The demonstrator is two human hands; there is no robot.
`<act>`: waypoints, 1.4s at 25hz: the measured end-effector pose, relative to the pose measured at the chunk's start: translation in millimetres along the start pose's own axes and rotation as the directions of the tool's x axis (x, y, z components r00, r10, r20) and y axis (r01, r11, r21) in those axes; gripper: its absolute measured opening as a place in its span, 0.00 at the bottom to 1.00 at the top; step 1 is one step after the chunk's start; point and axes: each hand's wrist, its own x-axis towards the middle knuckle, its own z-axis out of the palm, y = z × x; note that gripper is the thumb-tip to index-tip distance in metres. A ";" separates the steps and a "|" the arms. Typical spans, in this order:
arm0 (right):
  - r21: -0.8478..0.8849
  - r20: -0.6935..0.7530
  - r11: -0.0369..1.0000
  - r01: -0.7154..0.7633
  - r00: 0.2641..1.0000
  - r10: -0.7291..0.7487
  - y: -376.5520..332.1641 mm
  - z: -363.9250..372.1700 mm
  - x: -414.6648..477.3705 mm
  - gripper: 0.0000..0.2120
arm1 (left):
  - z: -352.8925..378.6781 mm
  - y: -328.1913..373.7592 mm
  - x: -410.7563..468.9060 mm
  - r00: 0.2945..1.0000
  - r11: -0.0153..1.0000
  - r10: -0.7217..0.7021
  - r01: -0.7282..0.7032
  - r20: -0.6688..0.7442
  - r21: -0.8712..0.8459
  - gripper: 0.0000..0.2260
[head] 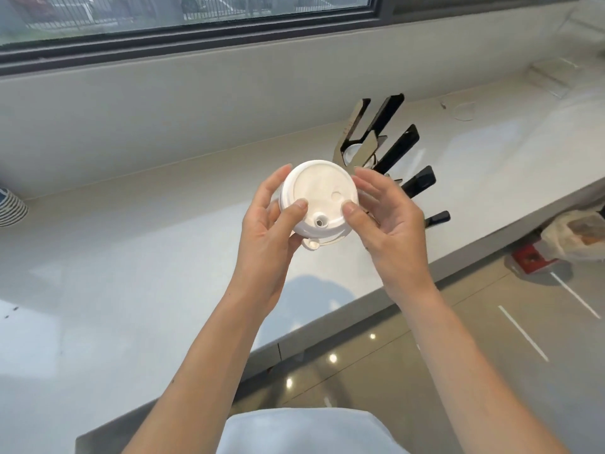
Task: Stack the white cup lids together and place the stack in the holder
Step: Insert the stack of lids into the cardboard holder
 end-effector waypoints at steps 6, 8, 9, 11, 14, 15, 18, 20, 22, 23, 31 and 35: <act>0.036 -0.149 0.998 -0.056 0.987 0.061 -10.0 -96.8 3.5 0.14 | 90.9 -37.0 2.8 0.999 0.997 -0.043 0.041 0.032 0.063 0.18; 0.044 -0.170 0.997 -0.068 0.983 0.075 -8.3 -122.5 8.6 0.15 | 111.0 -48.5 6.5 0.998 0.989 -0.052 0.046 0.034 0.141 0.17; 0.046 -0.176 0.996 -0.078 0.981 0.085 -6.0 -134.2 11.8 0.15 | 118.1 -54.8 9.1 0.998 0.980 -0.054 0.048 0.029 0.191 0.16; 0.017 -0.160 0.994 -0.108 0.981 0.110 1.3 -155.2 19.9 0.15 | 128.6 -67.8 14.7 0.998 0.959 -0.057 0.054 0.002 0.280 0.17; -0.070 -0.085 0.979 -0.190 0.979 0.184 18.2 -173.1 33.0 0.14 | 134.7 -86.7 25.1 0.996 0.938 -0.077 0.087 -0.040 0.337 0.15; -0.094 -0.067 0.972 -0.214 0.976 0.208 25.4 -176.8 37.9 0.13 | 135.9 -93.7 30.3 0.995 0.932 -0.089 0.099 -0.046 0.348 0.14; -0.153 -0.049 0.952 -0.266 0.964 0.261 45.1 -185.1 54.4 0.11 | 137.3 -113.0 48.6 0.990 0.912 -0.127 0.143 -0.068 0.385 0.12; -0.207 -0.040 0.931 -0.300 0.954 0.298 56.5 -192.0 68.6 0.11 | 136.9 -126.1 64.8 0.985 0.905 -0.153 0.171 -0.078 0.389 0.13; -0.261 -0.039 0.908 -0.329 0.943 0.330 64.9 -199.3 83.4 0.12 | 137.6 -136.3 80.7 0.980 0.906 -0.178 0.198 -0.088 0.374 0.13; -0.282 -0.043 0.895 -0.344 0.937 0.347 68.7 -201.6 90.6 0.12 | 137.6 -140.0 88.8 0.977 0.907 -0.195 0.214 -0.090 0.362 0.14; -0.391 -0.099 0.765 -0.511 0.850 0.518 88.0 -210.1 140.1 0.17 | 131.1 -167.1 137.8 0.921 0.879 -0.386 0.384 -0.050 0.283 0.15; -0.409 -0.086 0.725 -0.554 0.814 0.574 97.8 -208.2 157.9 0.11 | 122.0 -183.4 154.6 0.899 0.861 -0.432 0.433 -0.066 0.268 0.20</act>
